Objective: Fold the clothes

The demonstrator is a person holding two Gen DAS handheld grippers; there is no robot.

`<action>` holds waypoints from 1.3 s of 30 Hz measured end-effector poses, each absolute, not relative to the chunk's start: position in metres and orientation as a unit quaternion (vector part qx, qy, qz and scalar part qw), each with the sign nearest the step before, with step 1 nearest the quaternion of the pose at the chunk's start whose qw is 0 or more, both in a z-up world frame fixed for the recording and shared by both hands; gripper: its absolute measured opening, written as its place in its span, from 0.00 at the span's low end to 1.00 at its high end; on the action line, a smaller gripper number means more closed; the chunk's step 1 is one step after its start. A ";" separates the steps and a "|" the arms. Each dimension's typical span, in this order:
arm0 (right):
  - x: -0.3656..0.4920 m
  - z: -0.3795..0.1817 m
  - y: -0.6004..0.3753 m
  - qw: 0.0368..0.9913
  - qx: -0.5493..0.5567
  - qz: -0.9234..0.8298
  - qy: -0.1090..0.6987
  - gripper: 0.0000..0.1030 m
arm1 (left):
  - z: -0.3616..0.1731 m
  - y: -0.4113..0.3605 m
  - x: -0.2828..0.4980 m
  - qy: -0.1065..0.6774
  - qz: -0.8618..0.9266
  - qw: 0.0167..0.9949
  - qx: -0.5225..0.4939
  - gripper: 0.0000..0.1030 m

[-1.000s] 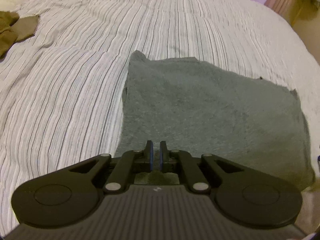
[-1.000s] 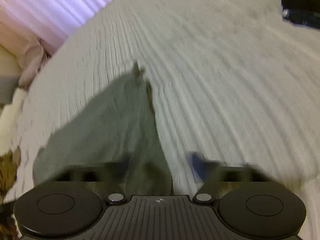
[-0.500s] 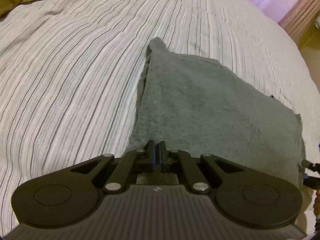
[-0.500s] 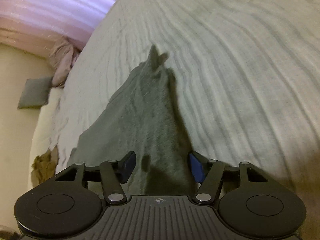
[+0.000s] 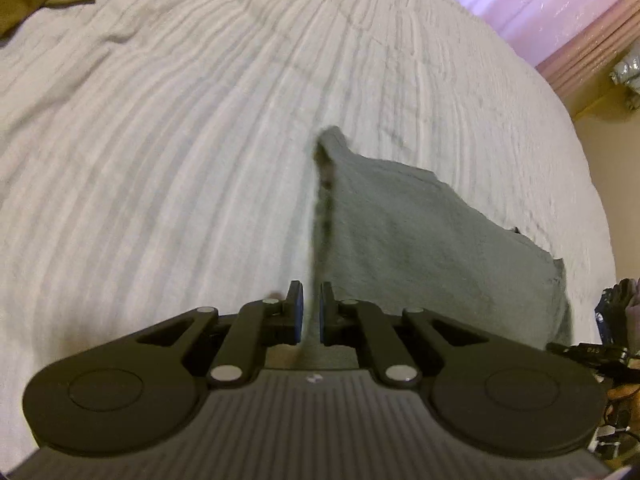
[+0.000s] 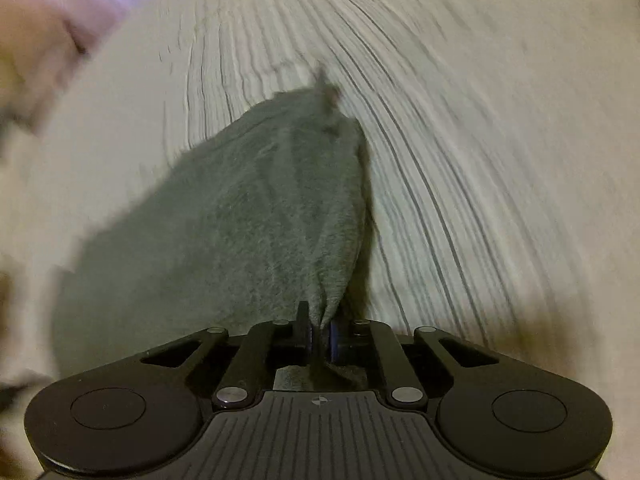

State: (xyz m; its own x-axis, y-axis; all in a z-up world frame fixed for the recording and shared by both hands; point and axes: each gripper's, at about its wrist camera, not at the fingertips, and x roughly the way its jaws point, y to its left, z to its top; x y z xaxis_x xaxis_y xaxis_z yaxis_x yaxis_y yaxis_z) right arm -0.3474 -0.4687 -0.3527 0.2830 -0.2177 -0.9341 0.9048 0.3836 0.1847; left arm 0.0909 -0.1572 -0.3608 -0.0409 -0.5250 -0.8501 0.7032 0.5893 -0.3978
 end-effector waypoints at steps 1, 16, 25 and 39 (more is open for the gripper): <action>-0.322 -0.340 -0.453 0.701 0.320 -0.425 0.474 0.06 | -0.360 -0.156 0.099 0.569 -0.448 0.685 0.080 0.03; -0.085 -0.375 -0.208 0.749 -0.002 -0.337 0.571 0.25 | -0.369 -0.118 0.170 0.600 -0.474 0.641 0.071 0.03; -0.151 -0.295 -0.233 0.803 0.172 -0.313 0.477 0.67 | -0.366 -0.147 0.134 0.619 -0.519 0.588 0.038 0.13; -0.353 -0.349 -0.367 0.591 0.555 -0.508 0.290 0.66 | -0.424 -0.216 0.064 0.699 -0.483 0.526 -0.037 0.32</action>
State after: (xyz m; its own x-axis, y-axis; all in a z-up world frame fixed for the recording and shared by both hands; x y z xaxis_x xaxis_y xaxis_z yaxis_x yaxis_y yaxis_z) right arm -0.3530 -0.3666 -0.3493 0.3152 -0.2777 -0.9075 0.9229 -0.1330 0.3612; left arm 0.0637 -0.2157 -0.4239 -0.4435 -0.5606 -0.6993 0.4568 0.5299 -0.7145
